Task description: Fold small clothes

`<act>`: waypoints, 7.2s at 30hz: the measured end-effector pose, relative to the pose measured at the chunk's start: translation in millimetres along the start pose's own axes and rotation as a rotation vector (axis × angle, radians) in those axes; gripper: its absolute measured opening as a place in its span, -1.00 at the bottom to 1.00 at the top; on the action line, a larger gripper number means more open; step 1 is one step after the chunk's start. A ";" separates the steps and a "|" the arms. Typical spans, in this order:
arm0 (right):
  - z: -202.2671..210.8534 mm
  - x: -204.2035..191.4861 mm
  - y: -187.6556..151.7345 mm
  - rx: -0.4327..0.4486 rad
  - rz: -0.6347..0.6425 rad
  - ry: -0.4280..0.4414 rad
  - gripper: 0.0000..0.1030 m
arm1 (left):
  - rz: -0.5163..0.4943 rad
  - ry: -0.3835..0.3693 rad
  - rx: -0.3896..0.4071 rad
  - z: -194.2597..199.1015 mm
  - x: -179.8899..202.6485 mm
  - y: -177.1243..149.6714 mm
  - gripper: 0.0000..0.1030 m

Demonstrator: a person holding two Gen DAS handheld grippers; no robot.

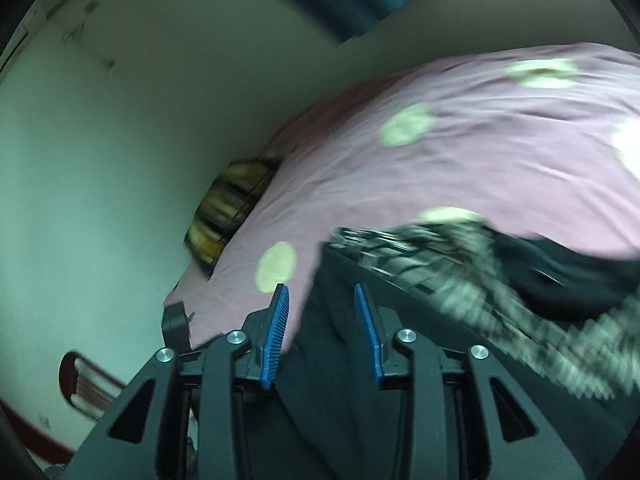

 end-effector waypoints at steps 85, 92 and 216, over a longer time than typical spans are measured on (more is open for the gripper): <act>335.5 51.4 -446.2 0.394 -0.560 -0.222 0.09 | 0.067 -0.455 -0.128 138.1 -66.5 -232.2 0.68; 312.5 31.3 -453.1 0.291 -0.492 -0.094 0.09 | 0.116 -0.561 -0.127 149.5 -73.7 -255.2 0.68; 287.0 104.6 -190.7 0.304 -0.015 -0.427 -0.86 | -0.323 -0.377 0.041 0.5 84.9 49.8 -0.89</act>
Point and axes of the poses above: each gripper's, at about its wrist camera, not at the fingertips, and z roughly against the way its jaws point, x to its right, y to its top, the point moved 5 cm from there along -z, roughly the way its jaws point, and after that the axes turned 9 degrees about y, right-handed, at the moved point
